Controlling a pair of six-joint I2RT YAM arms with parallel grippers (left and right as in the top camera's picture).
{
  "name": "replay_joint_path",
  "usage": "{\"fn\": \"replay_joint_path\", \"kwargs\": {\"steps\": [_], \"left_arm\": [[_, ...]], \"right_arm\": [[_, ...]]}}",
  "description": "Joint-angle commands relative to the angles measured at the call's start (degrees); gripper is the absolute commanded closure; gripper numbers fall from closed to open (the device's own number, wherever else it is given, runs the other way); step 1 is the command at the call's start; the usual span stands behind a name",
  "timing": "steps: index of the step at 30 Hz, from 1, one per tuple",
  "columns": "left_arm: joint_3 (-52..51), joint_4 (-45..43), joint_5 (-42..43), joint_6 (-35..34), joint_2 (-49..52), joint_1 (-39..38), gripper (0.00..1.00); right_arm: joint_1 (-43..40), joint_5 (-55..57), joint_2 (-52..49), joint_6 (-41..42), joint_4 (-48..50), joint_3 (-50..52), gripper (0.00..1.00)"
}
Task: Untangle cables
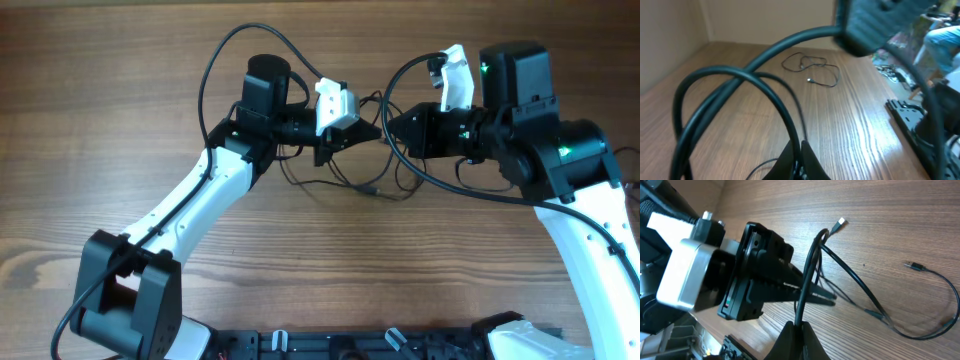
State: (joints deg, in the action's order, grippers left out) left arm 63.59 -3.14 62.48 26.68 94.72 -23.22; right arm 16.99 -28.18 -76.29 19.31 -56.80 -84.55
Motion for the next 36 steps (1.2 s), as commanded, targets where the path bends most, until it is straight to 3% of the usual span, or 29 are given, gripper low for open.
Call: {"fn": "replay_joint_path", "kwargs": {"steps": [1,7,12,22,28,36], "left_arm": [[0.24,2.4,-7.3,-3.56,0.33,4.39,0.96],[0.24,16.7,-7.23,-3.54,0.33,24.26,0.96],[0.24,21.31,-6.97,-3.56,0.33,32.2,0.95],[0.24,23.43,-6.88,-5.33,0.33,32.72,0.94],[0.24,25.64,-6.84,-6.62,0.33,32.72,0.93],[0.24,35.56,-7.04,-6.56,0.33,32.5,0.89]], "right_arm": [[0.17,3.37,0.02,0.83,0.15,-0.57,0.96],[-10.38,8.87,0.0,0.17,0.17,-0.57,0.96],[-23.3,9.11,0.0,-3.08,0.15,-0.57,0.96],[-45.53,20.72,-4.61,-5.53,0.59,-0.57,0.96],[-47.06,20.9,-6.97,-5.64,2.21,-0.57,0.96],[-47.08,22.18,-7.23,-2.93,6.56,-3.06,0.96]]}}
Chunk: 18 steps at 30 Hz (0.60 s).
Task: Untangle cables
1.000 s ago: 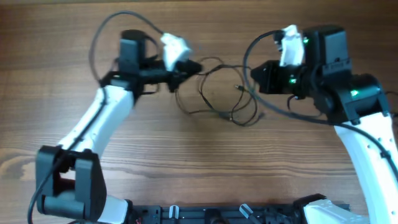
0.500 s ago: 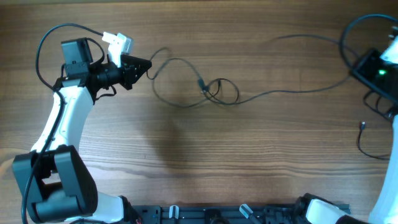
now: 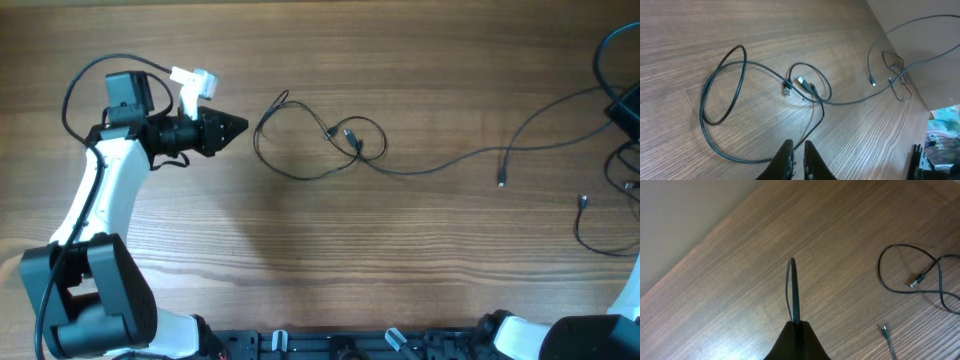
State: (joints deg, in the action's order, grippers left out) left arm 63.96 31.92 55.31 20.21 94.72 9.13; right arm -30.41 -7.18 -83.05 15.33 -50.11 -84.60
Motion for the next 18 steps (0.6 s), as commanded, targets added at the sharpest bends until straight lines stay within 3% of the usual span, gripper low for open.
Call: {"fn": "replay_joint_path", "kwargs": {"steps": [1,7,10,13,18], "left_arm": [[-0.13,1.01,0.13,-0.11,0.33,-0.39,0.88],[-0.13,1.73,0.13,-0.11,0.33,-5.44,0.85],[-0.13,1.64,0.11,-0.11,0.33,-8.85,0.84],[-0.13,0.28,0.11,-0.13,0.33,-12.02,0.84],[-0.13,-1.27,0.13,-2.8,0.33,-14.86,0.83]], "right_arm": [[0.33,1.16,-0.42,1.14,-0.26,-4.11,0.96],[0.33,0.68,-0.22,-1.16,-0.94,-24.55,0.96],[0.33,-4.68,-0.22,-8.85,-1.38,-34.03,0.96],[0.33,-3.06,-1.68,-8.94,-2.32,-34.62,0.96],[0.35,2.43,-12.28,-7.87,-9.09,-34.62,0.96]]}}
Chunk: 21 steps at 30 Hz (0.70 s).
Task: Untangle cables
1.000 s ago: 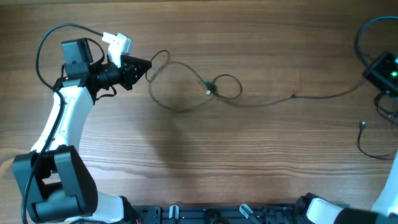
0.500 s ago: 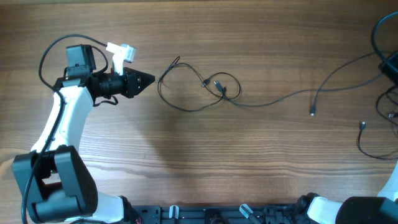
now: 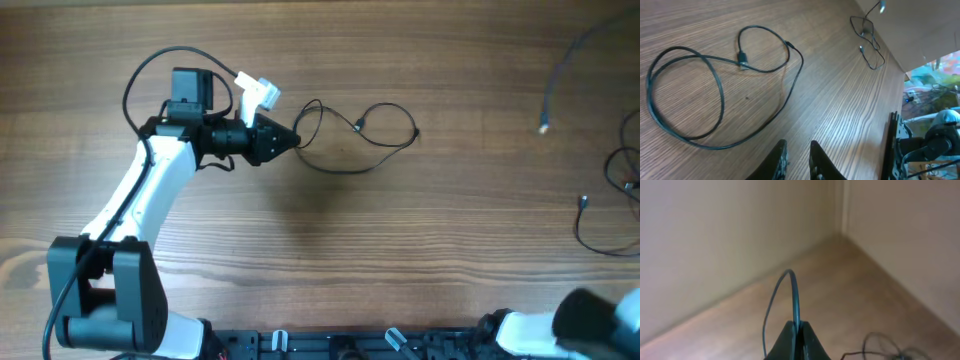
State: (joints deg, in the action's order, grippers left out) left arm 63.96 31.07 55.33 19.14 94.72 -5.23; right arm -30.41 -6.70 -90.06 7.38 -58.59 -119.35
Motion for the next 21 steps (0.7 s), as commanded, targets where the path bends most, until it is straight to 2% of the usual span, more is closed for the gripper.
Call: {"fn": "replay_joint_path", "kwargs": {"steps": [1,7,11,14,15,19,21], "left_arm": [[-0.13,-0.39,0.09,-2.51,0.33,-0.5,0.82],[-0.13,-0.42,0.09,-7.87,0.33,-0.5,0.82],[-0.13,0.33,0.11,-10.88,0.33,-0.59,0.82],[-0.13,1.33,0.31,-11.08,0.31,-1.62,0.81],[-0.13,1.33,0.33,-11.1,0.31,-2.4,0.81],[-0.11,1.29,0.31,-11.08,0.31,-5.64,0.81],[-0.11,1.31,0.28,-11.08,0.31,-7.1,0.81]], "right_arm": [[0.33,1.97,-7.1,0.37,-0.07,0.13,0.96],[0.33,7.1,-14.82,3.21,9.33,0.13,0.96],[0.35,-0.02,-19.32,4.63,24.85,0.11,0.96],[0.33,-2.16,-20.11,0.98,32.63,0.09,0.96],[0.02,0.0,-20.09,-1.09,32.85,-0.59,0.96],[-0.76,26.71,-21.9,-10.45,29.0,-1.07,0.96],[-2.71,27.56,-23.74,-4.26,24.85,-1.05,0.96]]}}
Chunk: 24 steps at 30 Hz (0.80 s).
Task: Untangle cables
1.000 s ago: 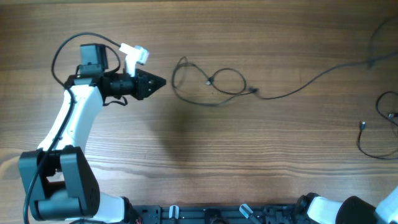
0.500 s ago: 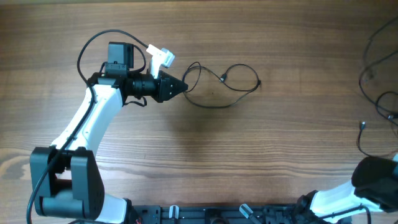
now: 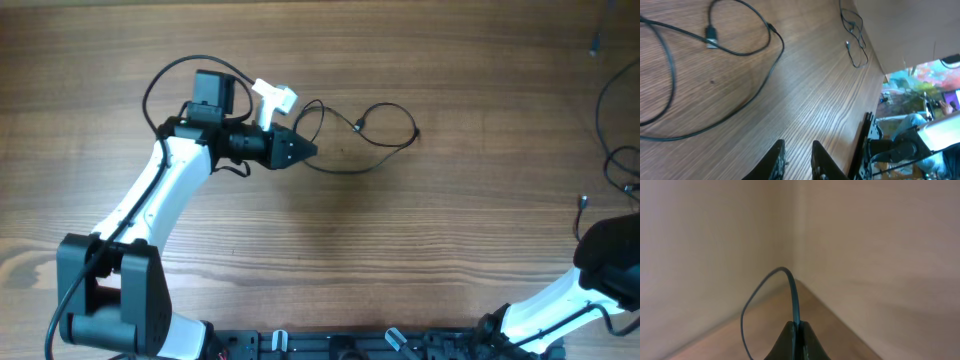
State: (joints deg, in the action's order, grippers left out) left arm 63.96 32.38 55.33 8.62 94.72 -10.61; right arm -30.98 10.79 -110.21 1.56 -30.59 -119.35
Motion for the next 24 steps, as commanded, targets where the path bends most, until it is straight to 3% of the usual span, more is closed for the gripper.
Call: {"fn": "replay_joint_path", "kwargs": {"steps": [1,12,19,20,22,24], "left_arm": [[-0.11,0.02,0.31,-0.57,0.31,-2.34,0.81],[-0.11,-0.9,0.07,-0.42,0.31,-4.94,0.81],[-0.11,-1.99,0.11,-0.13,0.31,-4.94,0.8],[-0.11,-1.99,0.09,-0.11,0.31,-4.94,0.81],[-0.11,-1.99,0.09,-0.11,0.31,-4.94,0.81],[-0.11,-1.99,0.09,-0.11,0.31,-4.94,0.81]], "right_arm": [[-2.78,11.28,-4.52,3.85,-5.29,-1.05,0.96],[-9.92,16.15,-10.67,20.68,-20.44,-0.87,0.96],[-12.55,12.68,-13.22,21.0,-19.63,0.57,0.96],[-12.55,12.63,-13.22,20.96,-19.32,0.57,0.74],[-12.48,10.19,-13.22,20.17,-18.95,0.57,0.55],[-12.48,6.16,-13.22,19.58,-19.1,0.57,0.28]]}}
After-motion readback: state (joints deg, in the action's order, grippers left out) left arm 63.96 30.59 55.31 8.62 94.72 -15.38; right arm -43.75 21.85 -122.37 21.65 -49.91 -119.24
